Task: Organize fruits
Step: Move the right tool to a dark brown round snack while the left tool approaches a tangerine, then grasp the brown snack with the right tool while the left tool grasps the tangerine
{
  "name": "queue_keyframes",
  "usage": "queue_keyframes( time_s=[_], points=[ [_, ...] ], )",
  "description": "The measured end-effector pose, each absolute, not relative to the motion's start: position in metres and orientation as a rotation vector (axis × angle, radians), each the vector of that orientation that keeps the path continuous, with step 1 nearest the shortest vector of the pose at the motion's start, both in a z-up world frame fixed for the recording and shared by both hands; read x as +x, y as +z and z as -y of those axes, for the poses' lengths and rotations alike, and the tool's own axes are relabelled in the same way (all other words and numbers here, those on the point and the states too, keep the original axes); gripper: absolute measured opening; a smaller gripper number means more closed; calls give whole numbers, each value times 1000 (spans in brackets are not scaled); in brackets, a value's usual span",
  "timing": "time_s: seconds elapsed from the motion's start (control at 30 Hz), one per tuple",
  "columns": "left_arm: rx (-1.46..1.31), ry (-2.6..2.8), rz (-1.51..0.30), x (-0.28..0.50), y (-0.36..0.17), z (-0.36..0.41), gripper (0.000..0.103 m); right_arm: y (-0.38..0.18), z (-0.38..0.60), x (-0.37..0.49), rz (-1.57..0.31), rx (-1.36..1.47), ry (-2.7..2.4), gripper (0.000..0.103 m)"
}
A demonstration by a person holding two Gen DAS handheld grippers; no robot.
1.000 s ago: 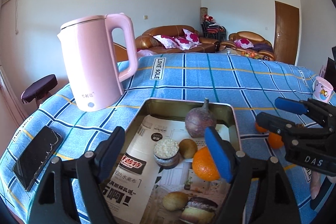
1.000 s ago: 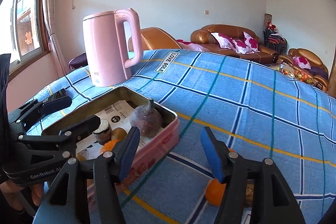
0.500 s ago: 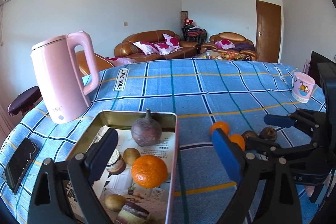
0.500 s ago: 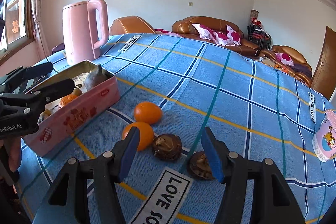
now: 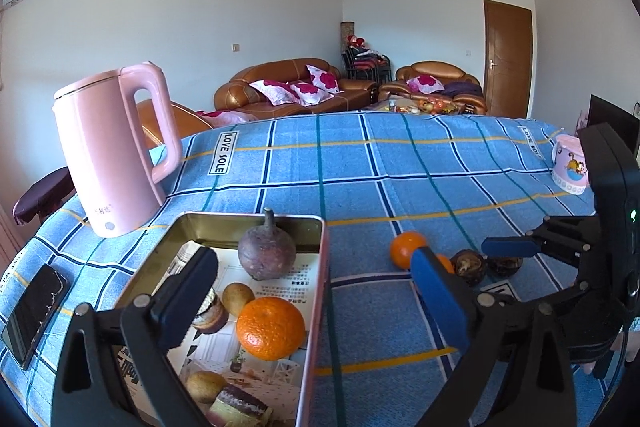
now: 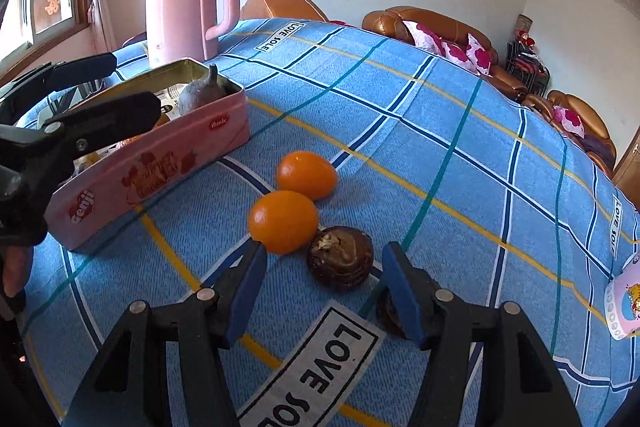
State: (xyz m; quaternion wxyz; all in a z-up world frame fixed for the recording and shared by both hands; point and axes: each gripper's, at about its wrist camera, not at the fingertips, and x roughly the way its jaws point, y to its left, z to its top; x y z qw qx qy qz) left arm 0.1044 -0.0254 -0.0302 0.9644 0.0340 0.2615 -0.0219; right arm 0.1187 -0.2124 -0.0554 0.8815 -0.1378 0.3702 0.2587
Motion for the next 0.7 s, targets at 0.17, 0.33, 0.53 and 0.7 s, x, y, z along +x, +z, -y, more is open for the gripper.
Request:
queue_keyframes(
  time_s=[0.17,0.33,0.53,0.7],
  points=[
    [69,-53,-531,105,-31,30,99,-58,215,124,-785,-287,500,54],
    [70,-74,-542,106,-32,37,99,-60,207,130,-801,-322,493,51],
    [71,-91,-552,110,-34,44,99,-64,207,133,-831,-320,497,39],
    [80,-114,-572,114,-39,52,96,-54,219,125,-770,-262,446,38]
  ],
)
